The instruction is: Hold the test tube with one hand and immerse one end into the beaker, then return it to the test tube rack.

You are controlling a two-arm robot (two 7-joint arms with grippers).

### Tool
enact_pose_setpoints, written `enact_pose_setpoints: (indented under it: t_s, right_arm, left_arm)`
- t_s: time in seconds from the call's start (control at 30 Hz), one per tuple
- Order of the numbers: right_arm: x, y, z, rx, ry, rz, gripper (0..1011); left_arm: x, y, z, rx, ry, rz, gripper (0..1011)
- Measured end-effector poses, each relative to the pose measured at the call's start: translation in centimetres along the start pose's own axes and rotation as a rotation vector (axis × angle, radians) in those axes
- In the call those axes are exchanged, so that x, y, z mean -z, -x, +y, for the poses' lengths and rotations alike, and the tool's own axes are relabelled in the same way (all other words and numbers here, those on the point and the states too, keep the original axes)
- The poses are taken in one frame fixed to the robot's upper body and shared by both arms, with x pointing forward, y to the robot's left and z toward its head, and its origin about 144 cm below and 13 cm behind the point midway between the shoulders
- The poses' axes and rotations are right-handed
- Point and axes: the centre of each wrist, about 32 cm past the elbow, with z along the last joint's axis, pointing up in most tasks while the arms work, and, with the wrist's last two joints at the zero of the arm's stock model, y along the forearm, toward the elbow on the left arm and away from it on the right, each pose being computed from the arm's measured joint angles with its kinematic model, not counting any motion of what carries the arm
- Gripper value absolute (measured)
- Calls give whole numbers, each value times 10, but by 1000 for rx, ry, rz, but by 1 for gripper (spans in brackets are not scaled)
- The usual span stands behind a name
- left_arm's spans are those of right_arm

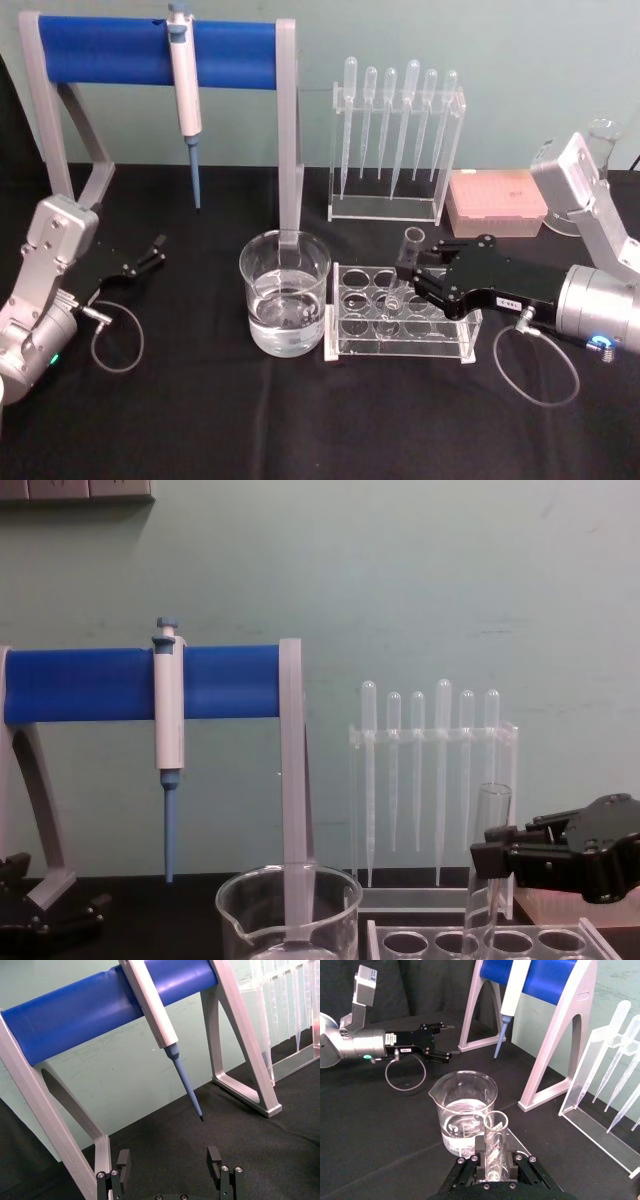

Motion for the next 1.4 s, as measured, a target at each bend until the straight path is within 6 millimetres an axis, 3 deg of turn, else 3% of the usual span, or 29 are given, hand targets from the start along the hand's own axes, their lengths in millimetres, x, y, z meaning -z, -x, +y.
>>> enact_pose_setpoints:
  t_s: [0.13,0.57,0.9,1.13,1.4]
  right_arm:
    - [0,0,0,0,0,0,305]
    - [-1,0,0,1,-3,-1,715]
    - [-28,7,-17,36,-145,3,991]
    - [-36,15,-19,154,-229,51,1003]
    - [-18,37,5,467,-347,117,1002]
  left_arm:
    - [0,0,0,0,0,0,1000]
    - [0,0,0,0,0,0,1000]
    - [0,0,0,0,0,0,1000]
    - [0,0,0,0,0,0,1000]
    - [0,0,0,0,0,0,1000]
